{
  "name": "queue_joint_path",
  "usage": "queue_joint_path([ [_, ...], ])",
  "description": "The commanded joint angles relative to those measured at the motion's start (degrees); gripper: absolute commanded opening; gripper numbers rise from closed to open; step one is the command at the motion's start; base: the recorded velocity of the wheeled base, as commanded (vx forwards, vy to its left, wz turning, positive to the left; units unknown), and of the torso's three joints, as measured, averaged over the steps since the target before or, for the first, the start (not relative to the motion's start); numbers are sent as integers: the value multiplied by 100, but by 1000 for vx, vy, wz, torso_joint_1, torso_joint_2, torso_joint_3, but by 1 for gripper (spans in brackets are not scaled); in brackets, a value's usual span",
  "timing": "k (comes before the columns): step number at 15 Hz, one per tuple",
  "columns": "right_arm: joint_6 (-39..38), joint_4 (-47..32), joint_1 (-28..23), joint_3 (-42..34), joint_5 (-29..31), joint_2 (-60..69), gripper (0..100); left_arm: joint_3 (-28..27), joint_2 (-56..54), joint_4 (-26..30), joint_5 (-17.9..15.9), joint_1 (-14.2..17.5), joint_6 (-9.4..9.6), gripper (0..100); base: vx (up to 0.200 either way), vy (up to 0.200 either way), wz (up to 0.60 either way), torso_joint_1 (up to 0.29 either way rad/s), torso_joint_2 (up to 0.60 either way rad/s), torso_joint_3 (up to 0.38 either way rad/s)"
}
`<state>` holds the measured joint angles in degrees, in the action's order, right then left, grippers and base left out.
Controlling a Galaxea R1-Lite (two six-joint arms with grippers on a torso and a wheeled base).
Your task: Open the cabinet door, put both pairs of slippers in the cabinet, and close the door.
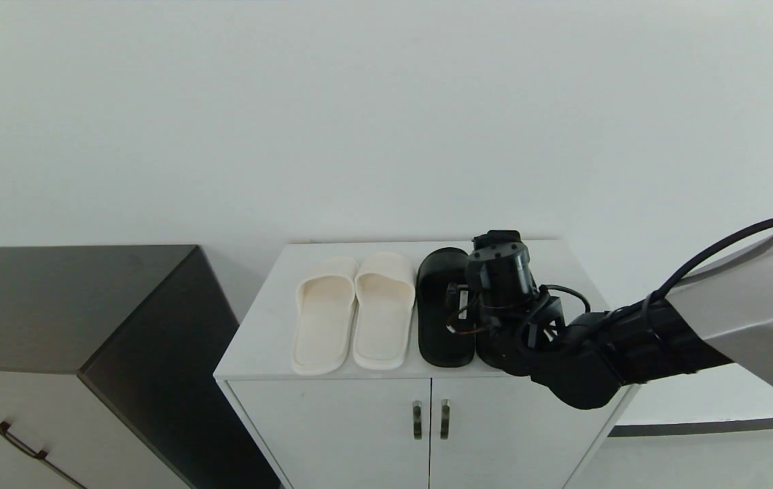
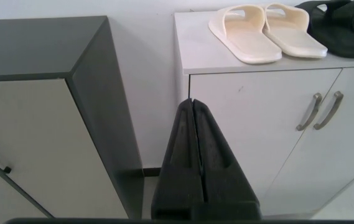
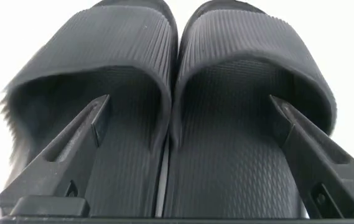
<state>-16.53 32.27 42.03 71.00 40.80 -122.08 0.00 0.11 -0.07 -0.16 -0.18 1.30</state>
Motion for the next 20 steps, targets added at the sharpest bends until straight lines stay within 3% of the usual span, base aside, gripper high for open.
queue_joint_path([
  [1,45,25,-81,116,-2,-211,100,0,-2,-1,-2,1,1,0,0,0,0,0,0,0],
  [6,194,69,-90,125,33,-220,100,0,-2,-1,-2,1,1,0,0,0,0,0,0,0],
  [7,203,78,-90,134,33,-220,0,0,-2,-1,-2,1,1,0,0,0,0,0,0,0],
  [16,502,175,-125,-200,16,237,0,0,-2,-1,-2,1,-16,0,0,0,0,0,0,0],
  [18,590,359,15,-816,-424,870,0,0,-2,-1,7,1,1,0,0,0,0,0,0,0],
  [20,721,552,95,-1580,-1259,1608,0,0,-2,-1,7,1,-7,0,0,0,0,0,0,0],
])
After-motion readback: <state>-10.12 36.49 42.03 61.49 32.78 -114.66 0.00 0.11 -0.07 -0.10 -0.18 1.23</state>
